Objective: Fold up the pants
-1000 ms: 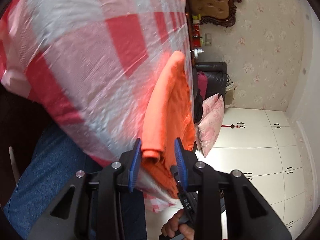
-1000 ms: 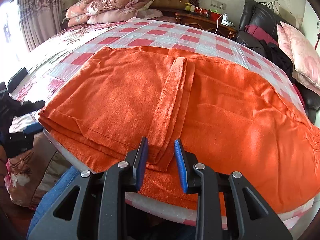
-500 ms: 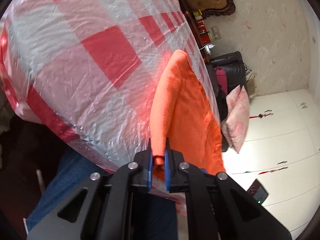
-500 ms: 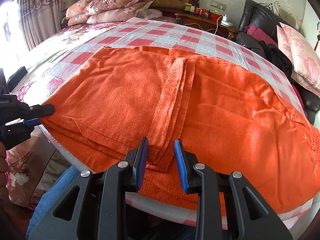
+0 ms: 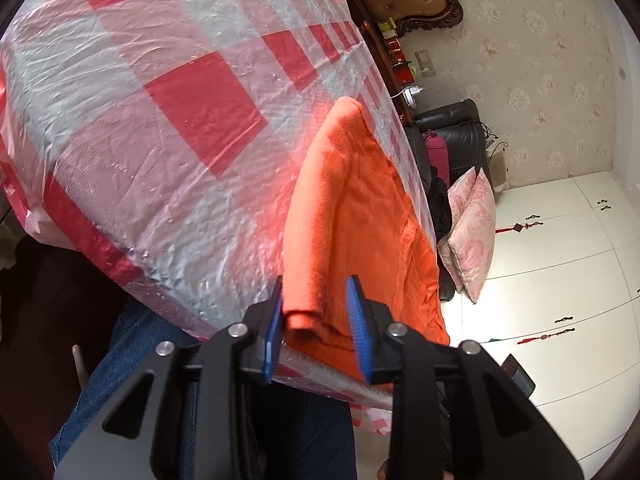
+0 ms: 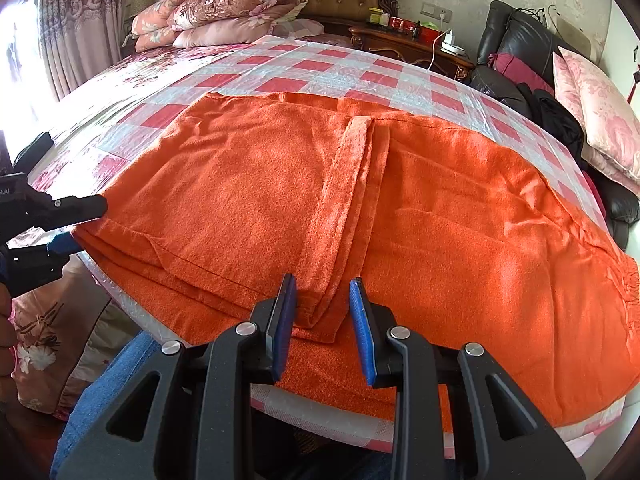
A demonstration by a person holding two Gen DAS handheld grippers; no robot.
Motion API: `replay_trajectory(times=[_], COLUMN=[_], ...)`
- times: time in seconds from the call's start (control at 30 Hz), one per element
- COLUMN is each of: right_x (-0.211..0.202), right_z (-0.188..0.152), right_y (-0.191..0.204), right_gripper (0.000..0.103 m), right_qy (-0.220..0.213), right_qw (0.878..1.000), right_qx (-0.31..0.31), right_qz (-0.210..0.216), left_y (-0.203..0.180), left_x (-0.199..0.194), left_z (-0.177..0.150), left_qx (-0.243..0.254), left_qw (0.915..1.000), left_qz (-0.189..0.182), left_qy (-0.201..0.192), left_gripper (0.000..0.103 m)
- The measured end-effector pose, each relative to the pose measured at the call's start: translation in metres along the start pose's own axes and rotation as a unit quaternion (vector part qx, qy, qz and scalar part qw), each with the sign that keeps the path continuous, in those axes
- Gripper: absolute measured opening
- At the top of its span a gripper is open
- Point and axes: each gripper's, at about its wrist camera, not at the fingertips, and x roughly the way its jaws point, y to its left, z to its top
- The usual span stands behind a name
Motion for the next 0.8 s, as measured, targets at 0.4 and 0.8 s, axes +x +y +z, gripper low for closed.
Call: replay_trajectory(times=[0.4,0.8], right_x=[0.001,0.001], right_z=[0.002,0.003], right_y=[0.002,0.011], right_gripper=[0.030,0.032], right_qy=[0.006,0.010], right_qw=[1.000,0.999], right_qx=[-0.006,-0.023], right_qz=[-0.004,-0.047], left_y=[-0.008,-0.003], left_x=[0.003,-0.015], left_z=[-0.002,0.005], left_qx=[0.046,0.066], left_qw=[0.9984,0.9946], left_qz=[0.028,0.068], left_qy=[-0.018,-0.044], left_gripper=[0.008,0.023])
